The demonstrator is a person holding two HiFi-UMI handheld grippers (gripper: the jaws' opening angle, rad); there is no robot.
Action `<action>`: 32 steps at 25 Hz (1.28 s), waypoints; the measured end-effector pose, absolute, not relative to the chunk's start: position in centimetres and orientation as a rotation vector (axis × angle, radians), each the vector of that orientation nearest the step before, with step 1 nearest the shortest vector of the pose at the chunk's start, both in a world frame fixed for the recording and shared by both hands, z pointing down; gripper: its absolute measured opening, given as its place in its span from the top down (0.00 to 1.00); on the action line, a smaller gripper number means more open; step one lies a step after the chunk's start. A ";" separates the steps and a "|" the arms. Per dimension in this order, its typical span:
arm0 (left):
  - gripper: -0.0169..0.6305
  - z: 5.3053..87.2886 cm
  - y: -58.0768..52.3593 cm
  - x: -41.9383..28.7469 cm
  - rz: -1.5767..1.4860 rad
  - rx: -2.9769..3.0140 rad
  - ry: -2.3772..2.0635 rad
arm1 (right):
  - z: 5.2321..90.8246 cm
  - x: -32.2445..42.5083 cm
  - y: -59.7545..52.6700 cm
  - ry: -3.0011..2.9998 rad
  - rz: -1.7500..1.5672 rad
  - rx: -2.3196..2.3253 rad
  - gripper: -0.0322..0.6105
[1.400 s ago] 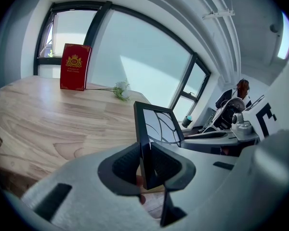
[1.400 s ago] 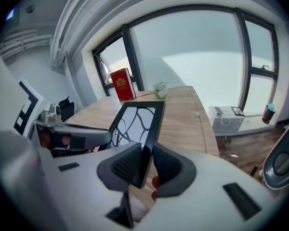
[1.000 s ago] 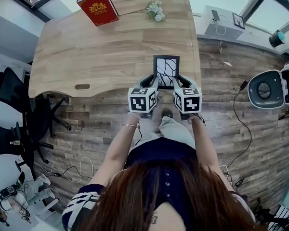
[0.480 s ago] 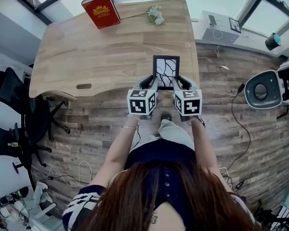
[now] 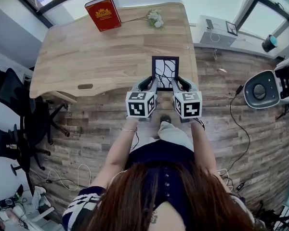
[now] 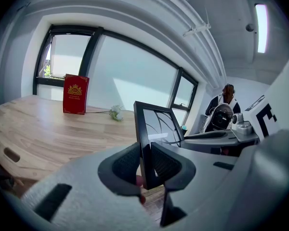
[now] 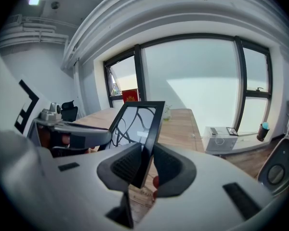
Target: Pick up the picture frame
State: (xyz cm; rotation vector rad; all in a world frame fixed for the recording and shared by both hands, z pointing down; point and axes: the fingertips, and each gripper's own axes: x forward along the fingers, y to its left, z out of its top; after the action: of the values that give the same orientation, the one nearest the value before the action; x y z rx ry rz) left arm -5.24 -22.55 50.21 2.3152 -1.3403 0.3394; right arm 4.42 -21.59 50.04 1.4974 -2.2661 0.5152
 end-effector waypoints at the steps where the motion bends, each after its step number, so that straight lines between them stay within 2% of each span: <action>1: 0.84 50.0 -22.3 -5.3 0.335 2.320 -1.342 | 49.8 4.3 -21.4 -2.273 0.505 1.496 0.82; 32: 0.84 41.9 -15.4 -7.3 0.178 2.478 -1.414 | 41.6 2.3 -14.2 -2.358 0.253 1.596 0.82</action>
State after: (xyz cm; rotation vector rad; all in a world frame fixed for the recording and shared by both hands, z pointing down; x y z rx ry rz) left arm -7.31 -15.36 41.94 2.4780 -1.4136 0.1783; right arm 2.29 -14.22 41.55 1.5963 -2.3582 0.2529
